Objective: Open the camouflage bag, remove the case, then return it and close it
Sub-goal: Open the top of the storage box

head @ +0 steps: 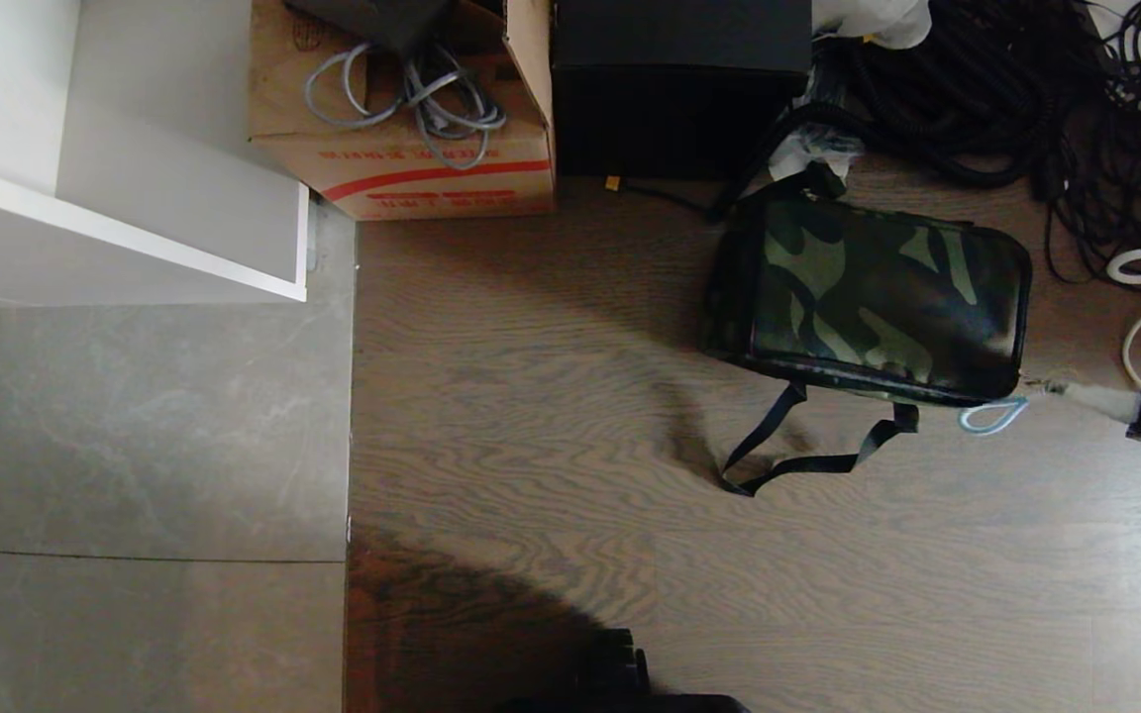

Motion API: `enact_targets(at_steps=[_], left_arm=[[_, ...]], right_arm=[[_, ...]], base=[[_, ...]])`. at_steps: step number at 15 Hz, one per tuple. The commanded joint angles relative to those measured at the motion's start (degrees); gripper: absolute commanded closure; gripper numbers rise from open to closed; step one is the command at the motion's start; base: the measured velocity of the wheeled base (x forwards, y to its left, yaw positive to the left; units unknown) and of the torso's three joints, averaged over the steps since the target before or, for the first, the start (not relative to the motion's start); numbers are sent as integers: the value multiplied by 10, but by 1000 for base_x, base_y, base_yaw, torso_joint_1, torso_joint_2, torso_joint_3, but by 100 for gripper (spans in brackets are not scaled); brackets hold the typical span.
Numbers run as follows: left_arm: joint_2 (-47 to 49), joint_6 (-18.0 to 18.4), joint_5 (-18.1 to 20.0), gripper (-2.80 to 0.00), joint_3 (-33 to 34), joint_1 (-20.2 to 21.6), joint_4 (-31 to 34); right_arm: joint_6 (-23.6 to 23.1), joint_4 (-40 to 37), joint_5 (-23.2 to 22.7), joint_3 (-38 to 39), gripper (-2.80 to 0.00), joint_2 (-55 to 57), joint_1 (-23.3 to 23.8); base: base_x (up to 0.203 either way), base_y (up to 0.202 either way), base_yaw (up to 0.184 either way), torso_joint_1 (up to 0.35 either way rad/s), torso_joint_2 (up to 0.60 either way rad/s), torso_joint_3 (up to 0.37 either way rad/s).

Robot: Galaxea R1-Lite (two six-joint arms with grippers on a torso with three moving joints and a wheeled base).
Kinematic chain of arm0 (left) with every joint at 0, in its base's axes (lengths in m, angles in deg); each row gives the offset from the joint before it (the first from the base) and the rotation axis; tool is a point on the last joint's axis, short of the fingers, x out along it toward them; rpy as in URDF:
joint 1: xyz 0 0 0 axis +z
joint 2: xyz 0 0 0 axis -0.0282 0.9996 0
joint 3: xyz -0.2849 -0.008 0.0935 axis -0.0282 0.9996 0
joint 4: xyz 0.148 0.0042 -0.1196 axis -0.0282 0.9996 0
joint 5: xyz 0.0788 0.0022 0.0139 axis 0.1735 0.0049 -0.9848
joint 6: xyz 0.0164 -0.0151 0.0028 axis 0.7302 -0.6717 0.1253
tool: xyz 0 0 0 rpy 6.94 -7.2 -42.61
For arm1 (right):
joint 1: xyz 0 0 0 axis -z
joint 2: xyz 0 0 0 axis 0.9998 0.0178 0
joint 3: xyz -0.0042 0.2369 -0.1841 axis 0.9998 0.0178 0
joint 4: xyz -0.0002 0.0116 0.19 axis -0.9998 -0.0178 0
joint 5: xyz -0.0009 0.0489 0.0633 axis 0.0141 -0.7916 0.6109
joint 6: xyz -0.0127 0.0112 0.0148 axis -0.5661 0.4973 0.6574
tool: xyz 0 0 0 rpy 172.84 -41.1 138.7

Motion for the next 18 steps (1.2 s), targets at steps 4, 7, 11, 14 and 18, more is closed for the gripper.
enact_targets(at_steps=[4,7,11,14,18], left_arm=[[0,0,0,0,0,0,0],[0,0,0,0,0,0,0],[0,0,0,0,-1,0,0],[0,0,0,0,0,0,0],[0,0,0,0,0,0,0]], right_arm=[[-2,1,-2,-29,0,6,3],[8,-12,2,-50,0,11,2],[11,-39,2,-69,0,14,0],[19,-81,1,-106,0,18,-2],[65,-153,-1,-144,0,20,-10]], base=[[0,0,0,0,0,0],[0,0,0,0,0,0],[0,0,0,0,0,0],[0,0,0,0,0,0],[0,0,0,0,0,0]])
